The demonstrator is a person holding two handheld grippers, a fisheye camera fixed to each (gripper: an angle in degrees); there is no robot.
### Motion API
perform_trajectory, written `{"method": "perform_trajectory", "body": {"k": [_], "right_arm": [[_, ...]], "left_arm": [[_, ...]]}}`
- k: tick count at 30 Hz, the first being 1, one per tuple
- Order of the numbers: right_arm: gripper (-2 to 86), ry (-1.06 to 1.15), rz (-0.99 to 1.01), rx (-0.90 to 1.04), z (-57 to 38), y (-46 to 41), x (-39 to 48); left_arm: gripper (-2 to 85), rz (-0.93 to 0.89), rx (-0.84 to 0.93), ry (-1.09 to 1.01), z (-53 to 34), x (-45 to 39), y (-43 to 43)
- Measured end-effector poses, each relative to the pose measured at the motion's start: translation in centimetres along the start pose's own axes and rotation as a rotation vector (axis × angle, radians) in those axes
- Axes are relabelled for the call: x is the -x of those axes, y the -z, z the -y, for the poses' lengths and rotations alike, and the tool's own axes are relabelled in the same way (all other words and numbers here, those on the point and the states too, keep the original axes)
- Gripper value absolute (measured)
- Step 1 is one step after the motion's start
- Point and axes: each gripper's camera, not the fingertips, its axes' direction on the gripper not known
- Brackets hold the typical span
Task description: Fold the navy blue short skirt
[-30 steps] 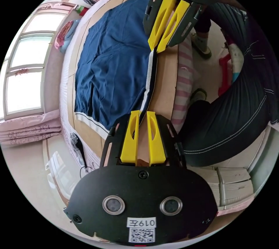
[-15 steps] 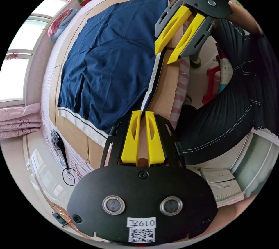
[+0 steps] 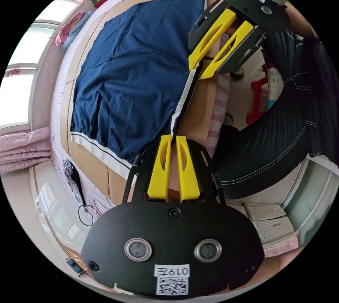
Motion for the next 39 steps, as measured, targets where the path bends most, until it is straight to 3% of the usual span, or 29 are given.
{"method": "perform_trajectory", "body": {"k": [6, 15, 20, 31, 35, 39], "right_arm": [[5.0, 0.029, -0.016, -0.031, -1.4, -0.2, -0.9], [0.6, 0.261, -0.238, 0.012, -2.2, -0.2, 2.8], [0.4, 0.440, -0.407, 0.075, -3.2, -2.2, 6.5], [7.2, 0.322, -0.510, 0.023, -8.6, 1.1, 4.3], [7.5, 0.272, -0.536, 0.141, -13.4, 1.6, 1.2], [7.6, 0.232, -0.539, 0.192, -15.7, 2.0, -1.0]], "left_arm": [[0.9, 0.053, -0.054, 0.011, -0.9, 0.2, 2.3], [0.9, 0.081, -0.047, -0.020, -1.0, 1.6, 8.3], [0.9, 0.121, 0.071, -0.122, 0.6, -0.1, 8.8], [0.4, 0.196, 0.047, 0.020, -0.7, 0.7, 16.0], [0.6, 0.177, -0.084, 0.075, -0.8, -0.2, 21.6], [0.8, 0.260, -0.214, 0.010, 4.5, -2.8, 25.8]]}}
